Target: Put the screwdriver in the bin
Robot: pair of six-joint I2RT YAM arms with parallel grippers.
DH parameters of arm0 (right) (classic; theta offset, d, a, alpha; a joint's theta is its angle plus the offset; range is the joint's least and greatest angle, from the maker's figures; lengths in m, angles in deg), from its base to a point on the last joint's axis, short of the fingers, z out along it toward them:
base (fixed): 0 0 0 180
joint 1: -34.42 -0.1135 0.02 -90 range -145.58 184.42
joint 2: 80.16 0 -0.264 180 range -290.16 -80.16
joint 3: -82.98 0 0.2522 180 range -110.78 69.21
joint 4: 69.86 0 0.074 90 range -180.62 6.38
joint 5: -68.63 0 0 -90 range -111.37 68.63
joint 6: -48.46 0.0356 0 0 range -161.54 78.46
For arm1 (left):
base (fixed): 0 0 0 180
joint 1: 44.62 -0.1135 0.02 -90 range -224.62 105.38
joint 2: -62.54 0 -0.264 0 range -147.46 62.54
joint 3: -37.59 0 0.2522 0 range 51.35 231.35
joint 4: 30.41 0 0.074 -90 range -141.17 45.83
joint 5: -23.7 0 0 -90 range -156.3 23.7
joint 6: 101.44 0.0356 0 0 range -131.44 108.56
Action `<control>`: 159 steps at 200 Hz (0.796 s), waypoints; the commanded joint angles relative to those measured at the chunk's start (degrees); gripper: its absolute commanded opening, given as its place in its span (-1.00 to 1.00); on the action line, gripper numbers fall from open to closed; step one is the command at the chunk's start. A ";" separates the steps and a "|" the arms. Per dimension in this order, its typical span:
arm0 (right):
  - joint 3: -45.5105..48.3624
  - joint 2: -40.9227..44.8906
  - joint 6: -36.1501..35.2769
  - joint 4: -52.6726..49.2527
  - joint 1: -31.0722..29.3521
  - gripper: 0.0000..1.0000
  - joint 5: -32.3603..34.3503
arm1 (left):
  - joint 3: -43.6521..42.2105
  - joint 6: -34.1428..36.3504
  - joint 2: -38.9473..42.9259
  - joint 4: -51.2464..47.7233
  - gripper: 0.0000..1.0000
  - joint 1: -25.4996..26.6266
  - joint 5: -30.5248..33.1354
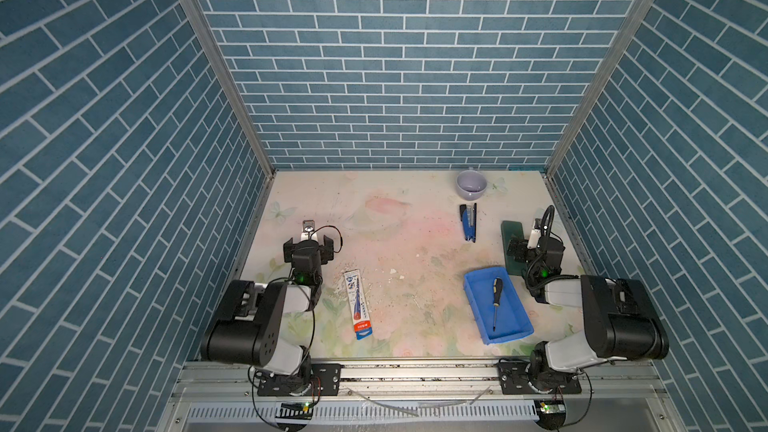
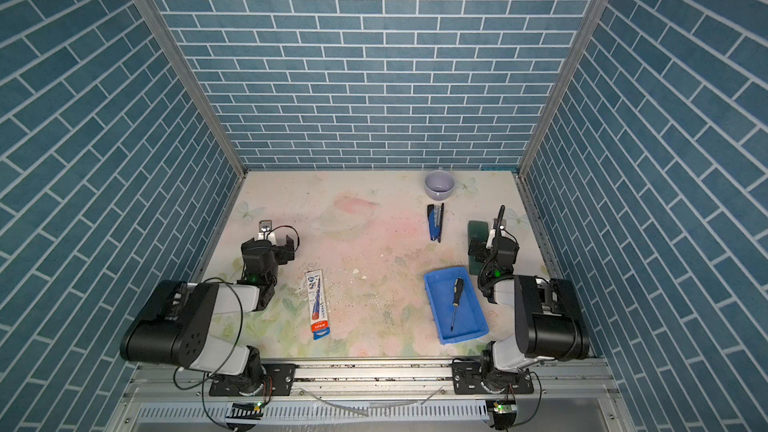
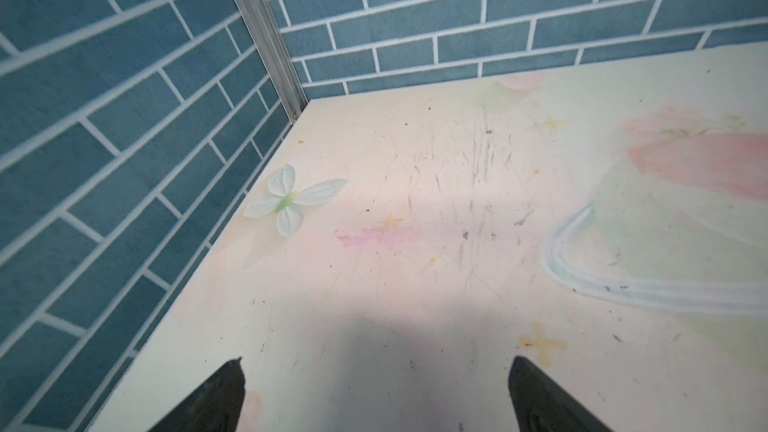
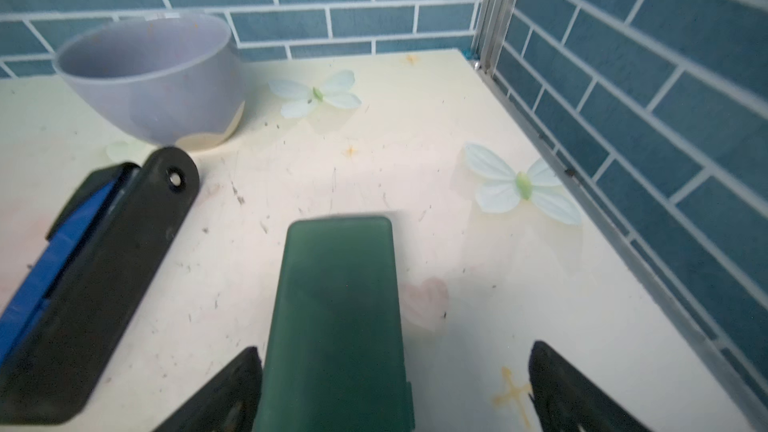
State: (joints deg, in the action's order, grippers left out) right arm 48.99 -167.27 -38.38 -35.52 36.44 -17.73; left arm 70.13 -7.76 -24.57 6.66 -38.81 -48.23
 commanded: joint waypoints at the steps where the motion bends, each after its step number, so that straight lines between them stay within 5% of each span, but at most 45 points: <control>1: 0.76 -0.90 -0.39 7.32 0.44 0.98 -3.26 | 2.52 -0.84 -0.57 0.57 0.99 -1.28 -2.48; 27: -3.25 -0.91 -0.37 -0.88 0.43 0.98 -3.14 | 2.07 -0.82 -1.08 2.33 0.99 -1.94 -3.20; 159: -3.15 -1.13 -0.08 -0.21 0.83 0.97 -3.39 | 2.23 -0.86 -0.96 1.64 0.99 -1.85 -3.30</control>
State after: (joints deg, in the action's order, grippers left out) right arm 47.92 -168.08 -38.38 -35.63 37.01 -20.64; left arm 71.49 -8.26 -25.48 7.60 -40.41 -51.03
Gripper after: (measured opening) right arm 0.985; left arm 0.996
